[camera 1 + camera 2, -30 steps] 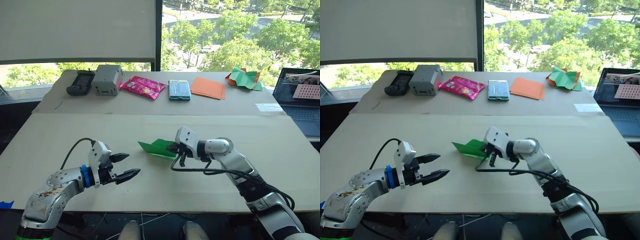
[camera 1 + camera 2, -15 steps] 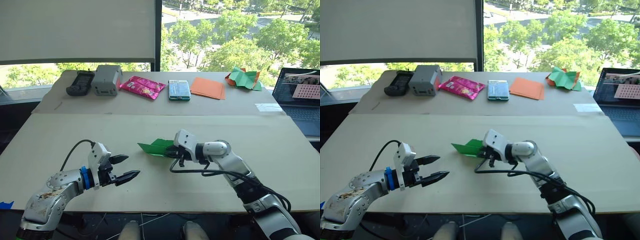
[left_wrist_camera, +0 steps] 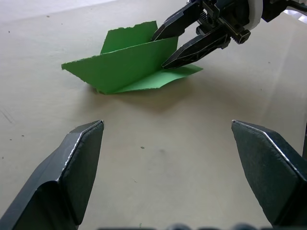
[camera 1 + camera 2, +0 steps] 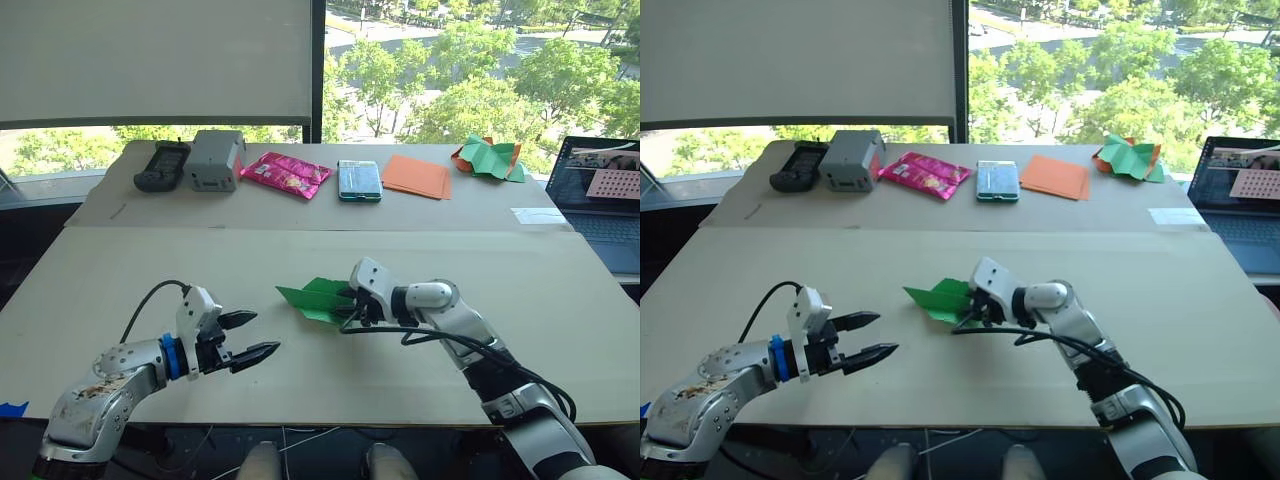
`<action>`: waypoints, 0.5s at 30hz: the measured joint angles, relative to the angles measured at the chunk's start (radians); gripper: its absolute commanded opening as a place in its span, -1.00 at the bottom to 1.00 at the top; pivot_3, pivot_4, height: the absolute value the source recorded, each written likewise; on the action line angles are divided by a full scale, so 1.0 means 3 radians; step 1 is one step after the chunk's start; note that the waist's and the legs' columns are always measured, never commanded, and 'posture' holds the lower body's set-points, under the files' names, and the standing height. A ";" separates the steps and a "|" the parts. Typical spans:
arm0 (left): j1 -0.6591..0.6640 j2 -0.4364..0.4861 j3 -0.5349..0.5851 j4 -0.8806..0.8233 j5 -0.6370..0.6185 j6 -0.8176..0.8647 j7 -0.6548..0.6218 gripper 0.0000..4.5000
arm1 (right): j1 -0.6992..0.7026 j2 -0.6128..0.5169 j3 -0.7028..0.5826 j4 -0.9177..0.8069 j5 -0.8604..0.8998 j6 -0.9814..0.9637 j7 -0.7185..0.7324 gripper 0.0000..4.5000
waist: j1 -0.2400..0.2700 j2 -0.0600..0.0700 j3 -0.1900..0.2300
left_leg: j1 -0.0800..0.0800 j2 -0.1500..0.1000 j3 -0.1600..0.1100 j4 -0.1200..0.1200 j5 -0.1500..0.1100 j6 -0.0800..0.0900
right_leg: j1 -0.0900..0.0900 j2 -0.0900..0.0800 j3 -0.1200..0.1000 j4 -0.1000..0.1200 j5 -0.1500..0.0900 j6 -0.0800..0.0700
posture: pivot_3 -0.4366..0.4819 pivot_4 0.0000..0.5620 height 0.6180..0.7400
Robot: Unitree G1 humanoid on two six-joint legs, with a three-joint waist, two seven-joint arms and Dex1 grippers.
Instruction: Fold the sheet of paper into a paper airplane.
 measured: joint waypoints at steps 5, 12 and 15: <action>0.0047 0.0000 0.0003 -0.0014 -0.0001 0.0000 0.0025 1.00 | -0.0002 0.0026 0.0000 0.0034 -0.0003 -0.0002 0.0040 -0.82 | -0.0001 0.0000 0.0000 | 0.0002 0.0000 0.0000 0.0000 0.0000 -0.0001 | 0.0000 0.0000 0.0000 0.0002 0.0000 0.0000 | -0.05 -0.47 0.44; 0.0058 0.0000 0.0013 -0.0018 -0.0005 0.0003 0.0049 1.00 | -0.0014 0.0036 0.0000 0.0028 -0.0003 0.0007 0.0079 -0.99 | 0.0001 0.0000 0.0000 | 0.0002 0.0000 0.0000 0.0000 -0.0002 -0.0003 | 0.0000 0.0000 0.0000 0.0002 0.0000 0.0000 | -0.05 -0.47 0.44; -0.0046 -0.0011 0.0013 -0.0059 -0.0053 0.0036 0.0090 1.00 | -0.0014 0.0034 -0.0016 -0.0090 0.0009 0.0054 0.0074 -0.99 | 0.0005 0.0000 0.0000 | 0.0001 0.0000 0.0000 0.0000 -0.0001 -0.0002 | 0.0001 0.0000 0.0000 0.0004 0.0000 0.0000 | -0.05 -0.47 0.44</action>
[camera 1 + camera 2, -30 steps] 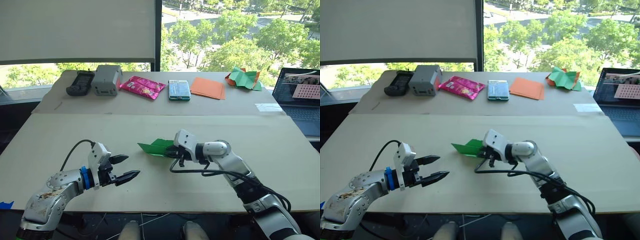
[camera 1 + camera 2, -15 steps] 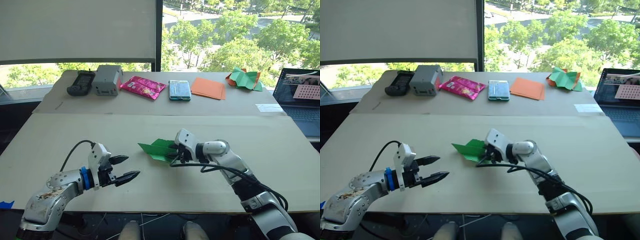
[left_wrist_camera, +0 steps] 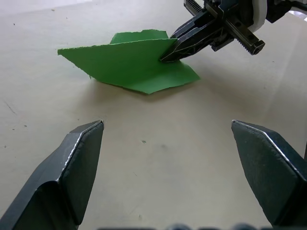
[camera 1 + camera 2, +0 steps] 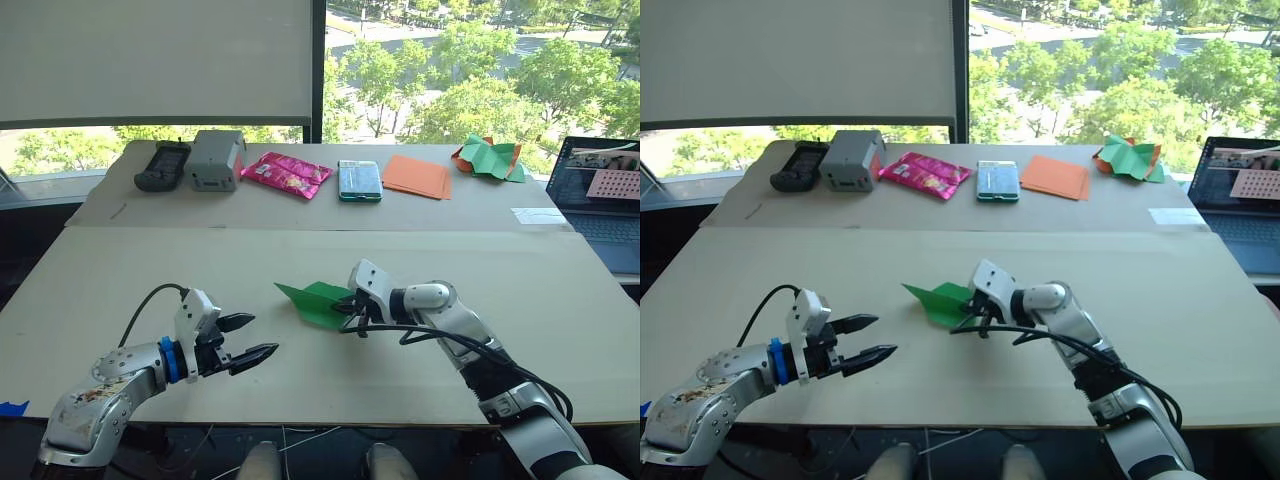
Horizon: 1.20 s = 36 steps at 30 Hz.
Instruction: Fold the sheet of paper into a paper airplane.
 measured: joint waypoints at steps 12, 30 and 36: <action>-0.0390 -0.0071 -0.0155 -0.0252 -0.0192 0.0170 0.0104 1.00 | 0.0179 0.0155 -0.1052 -0.1016 0.0035 0.1647 -0.1403 -0.99 | 0.0022 0.0000 0.0000 | 0.0002 -0.0001 0.0000 0.0002 -0.0001 -0.0002 | 0.0008 0.0000 0.0000 0.0005 0.0000 0.0000 | -0.05 -0.47 0.44; -0.0595 -0.0197 -0.0440 -0.0354 -0.0239 0.0256 0.0192 1.00 | 0.0388 0.0077 -0.1843 -0.0794 -0.0166 0.2453 -0.2453 -0.86 | -0.0022 0.0007 -0.0002 | -0.0004 -0.0002 -0.0001 0.0006 0.0006 0.0009 | 0.0012 0.0002 0.0006 0.0010 0.0000 0.0001 | -0.05 -0.47 0.44; -0.0596 -0.0182 -0.0441 -0.0406 -0.0239 0.0257 0.0195 1.00 | 0.0415 0.0047 -0.1808 -0.0726 -0.0109 0.2389 -0.2395 0.04 | -0.0009 0.0008 -0.0001 | -0.0005 -0.0003 -0.0001 0.0006 0.0005 0.0009 | 0.0010 0.0002 0.0006 0.0005 0.0000 0.0001 | -0.05 -0.47 0.44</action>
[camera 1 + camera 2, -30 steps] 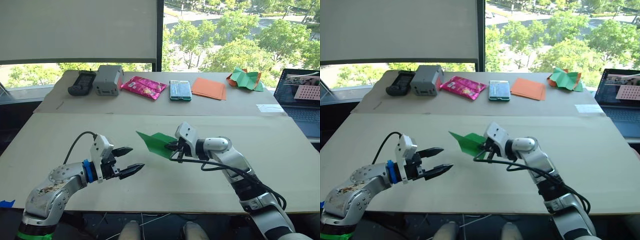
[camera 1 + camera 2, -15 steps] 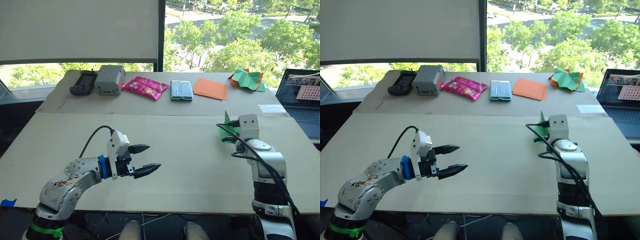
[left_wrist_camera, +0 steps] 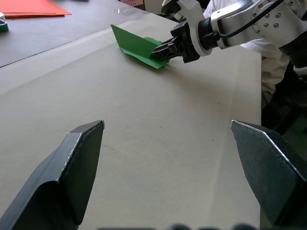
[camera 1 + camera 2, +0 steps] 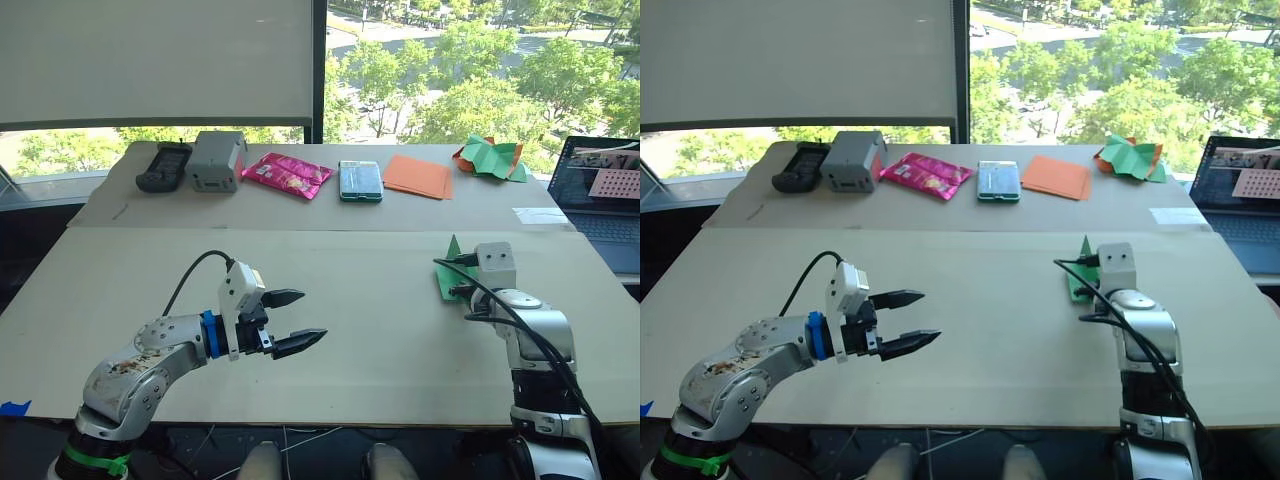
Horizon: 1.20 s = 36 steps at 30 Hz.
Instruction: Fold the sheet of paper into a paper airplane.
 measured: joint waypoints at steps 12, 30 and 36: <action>-0.0086 0.0125 0.0213 -0.0069 -0.0121 0.0034 0.0065 1.00 | -0.0040 -0.0388 -0.0088 -0.0852 0.0531 -0.0405 0.0581 0.99 | -0.0003 0.0002 0.0002 | -0.0003 0.0001 -0.0001 -0.0001 -0.0001 -0.0001 | 0.0003 0.0000 0.0001 0.0000 0.0000 0.0001 | -0.05 -0.47 0.44; 0.0327 0.0216 0.0544 0.0036 -0.0066 -0.0117 0.0100 1.00 | 0.1289 -0.0585 0.0360 -0.1420 0.1060 -0.1433 0.1505 0.99 | -0.0002 -0.0005 0.0005 | -0.0001 -0.0003 0.0004 0.0001 -0.0019 -0.0031 | -0.0006 -0.0010 0.0001 -0.0027 -0.0002 0.0000 | -0.05 -0.47 0.44; 0.0397 0.0219 0.0584 0.0128 0.0001 -0.0159 0.0097 1.00 | 0.1297 -0.0571 0.0395 -0.1263 0.1016 -0.1543 0.1452 0.99 | 0.0015 -0.0006 0.0006 | -0.0003 -0.0003 0.0005 0.0000 -0.0019 -0.0030 | -0.0004 -0.0009 0.0001 -0.0024 -0.0002 0.0001 | -0.05 -0.47 0.44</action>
